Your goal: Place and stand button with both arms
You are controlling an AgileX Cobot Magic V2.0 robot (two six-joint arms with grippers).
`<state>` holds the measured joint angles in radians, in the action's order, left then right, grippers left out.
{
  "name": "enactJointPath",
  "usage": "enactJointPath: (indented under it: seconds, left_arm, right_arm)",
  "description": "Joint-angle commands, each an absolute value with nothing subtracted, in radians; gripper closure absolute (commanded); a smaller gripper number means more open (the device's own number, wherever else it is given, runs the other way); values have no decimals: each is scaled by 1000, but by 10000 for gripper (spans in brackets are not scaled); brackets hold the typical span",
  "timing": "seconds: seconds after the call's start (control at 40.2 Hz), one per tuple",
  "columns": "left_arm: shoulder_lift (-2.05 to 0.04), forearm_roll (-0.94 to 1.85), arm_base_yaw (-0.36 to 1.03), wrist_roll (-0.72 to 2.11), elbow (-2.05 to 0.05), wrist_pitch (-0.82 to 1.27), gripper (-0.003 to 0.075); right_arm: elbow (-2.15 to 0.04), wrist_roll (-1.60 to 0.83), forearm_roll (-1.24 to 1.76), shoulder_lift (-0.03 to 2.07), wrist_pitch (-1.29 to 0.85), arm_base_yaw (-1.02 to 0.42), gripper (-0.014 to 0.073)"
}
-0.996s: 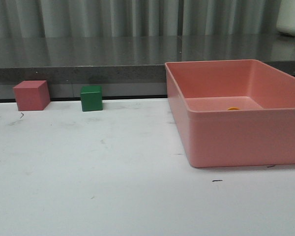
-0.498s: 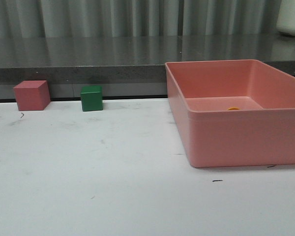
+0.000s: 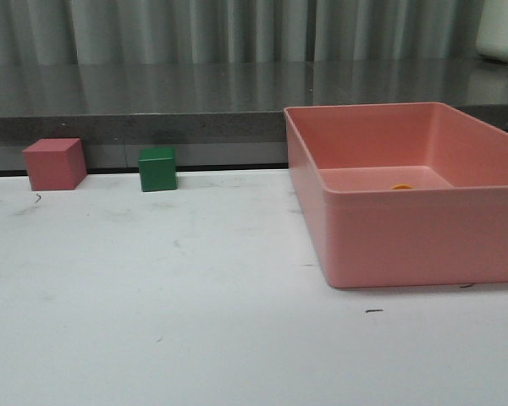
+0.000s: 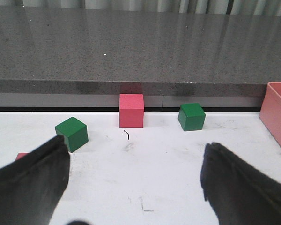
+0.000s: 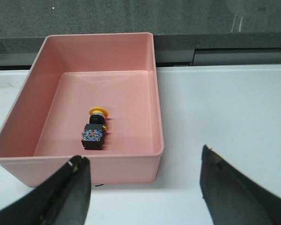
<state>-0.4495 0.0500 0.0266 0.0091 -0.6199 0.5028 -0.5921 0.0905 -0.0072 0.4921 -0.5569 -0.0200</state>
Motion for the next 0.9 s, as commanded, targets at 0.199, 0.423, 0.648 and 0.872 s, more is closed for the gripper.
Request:
enactJointPath:
  seconds: [0.199,0.423,0.648,0.872]
  left_arm:
    - [-462,59,33,9,-647,429,158]
    - [-462,59,33,9,-647,429,158]
    - [-462,59,33,9,-647,429,158]
    - [-462,59,33,9,-647,429,158]
  right_arm:
    - [-630,81,-16,505,-490,-17,74]
    - [-649,81,0,558,-510,-17,-28]
    - [-751,80,39,708,-617,-17,-28]
    - [-874,-10,91,890,-679,-42,-29]
